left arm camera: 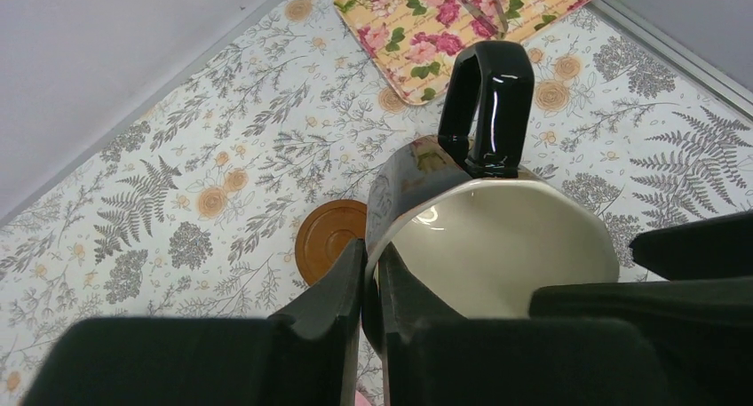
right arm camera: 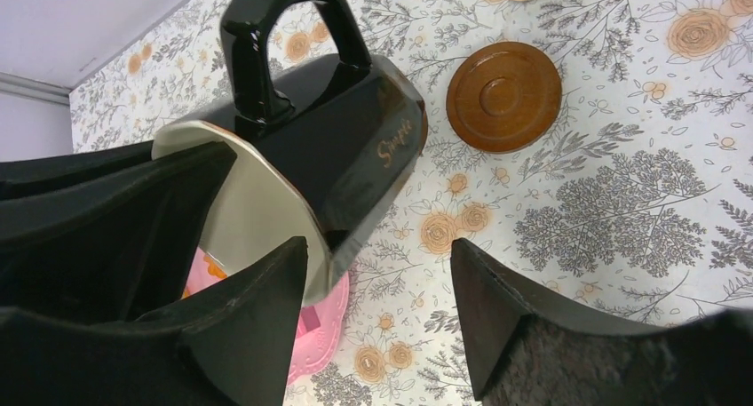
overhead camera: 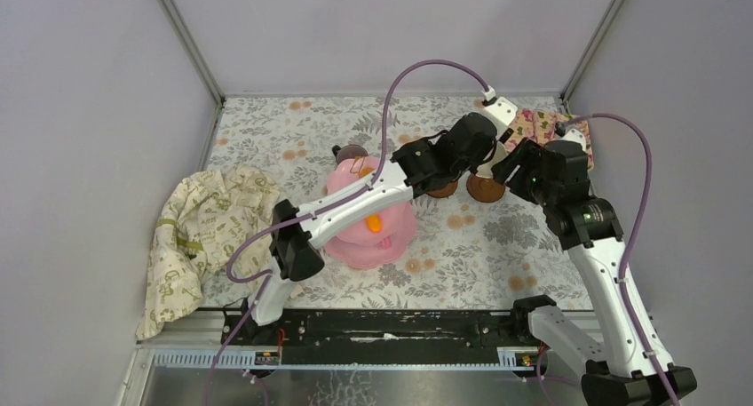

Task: Serve the afternoon tea
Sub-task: Pick up the cup at the center of the board, then place the cup on the coaster.

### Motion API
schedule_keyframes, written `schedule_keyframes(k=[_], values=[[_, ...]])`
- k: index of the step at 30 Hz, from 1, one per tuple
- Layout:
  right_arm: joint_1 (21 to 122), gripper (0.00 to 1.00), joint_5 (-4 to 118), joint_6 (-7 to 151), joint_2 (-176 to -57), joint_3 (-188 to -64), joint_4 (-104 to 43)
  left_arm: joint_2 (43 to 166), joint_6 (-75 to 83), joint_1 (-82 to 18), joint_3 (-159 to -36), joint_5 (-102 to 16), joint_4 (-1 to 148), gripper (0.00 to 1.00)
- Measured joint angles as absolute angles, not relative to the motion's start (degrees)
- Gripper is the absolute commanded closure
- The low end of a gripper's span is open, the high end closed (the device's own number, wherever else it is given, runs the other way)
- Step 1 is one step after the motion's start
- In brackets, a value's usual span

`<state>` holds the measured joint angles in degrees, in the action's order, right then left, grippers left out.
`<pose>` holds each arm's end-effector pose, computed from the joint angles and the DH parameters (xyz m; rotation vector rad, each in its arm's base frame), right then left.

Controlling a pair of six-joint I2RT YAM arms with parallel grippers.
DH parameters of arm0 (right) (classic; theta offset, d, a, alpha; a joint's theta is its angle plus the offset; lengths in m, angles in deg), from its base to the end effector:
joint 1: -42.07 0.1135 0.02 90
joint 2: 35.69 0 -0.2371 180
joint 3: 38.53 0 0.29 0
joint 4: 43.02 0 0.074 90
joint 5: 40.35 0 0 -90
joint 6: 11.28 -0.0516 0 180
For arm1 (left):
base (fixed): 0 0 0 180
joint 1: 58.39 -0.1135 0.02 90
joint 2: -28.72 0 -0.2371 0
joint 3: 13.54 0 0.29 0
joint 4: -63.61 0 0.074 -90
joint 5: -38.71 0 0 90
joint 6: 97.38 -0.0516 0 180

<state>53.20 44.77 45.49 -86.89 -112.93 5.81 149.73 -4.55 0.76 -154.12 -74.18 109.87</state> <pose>0.2472 0.0442 0.3583 0.4445 1.9909 0.4041 0.2859 -0.4396 0.3593 0.7214 1.8749 -0.2868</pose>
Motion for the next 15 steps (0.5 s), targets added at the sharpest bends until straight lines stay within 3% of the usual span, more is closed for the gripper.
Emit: schedule_keyframes(k=[6,15], values=[[55.02,0.38,44.24,45.49,-88.52,-112.75,5.13,149.73,-5.93,2.93,-153.77,-76.3,109.65,1.0],[56.17,0.73,40.72,45.4,-90.49,-110.33,4.41,149.54,-5.47,4.76,-149.11,-82.03,108.5,1.0]])
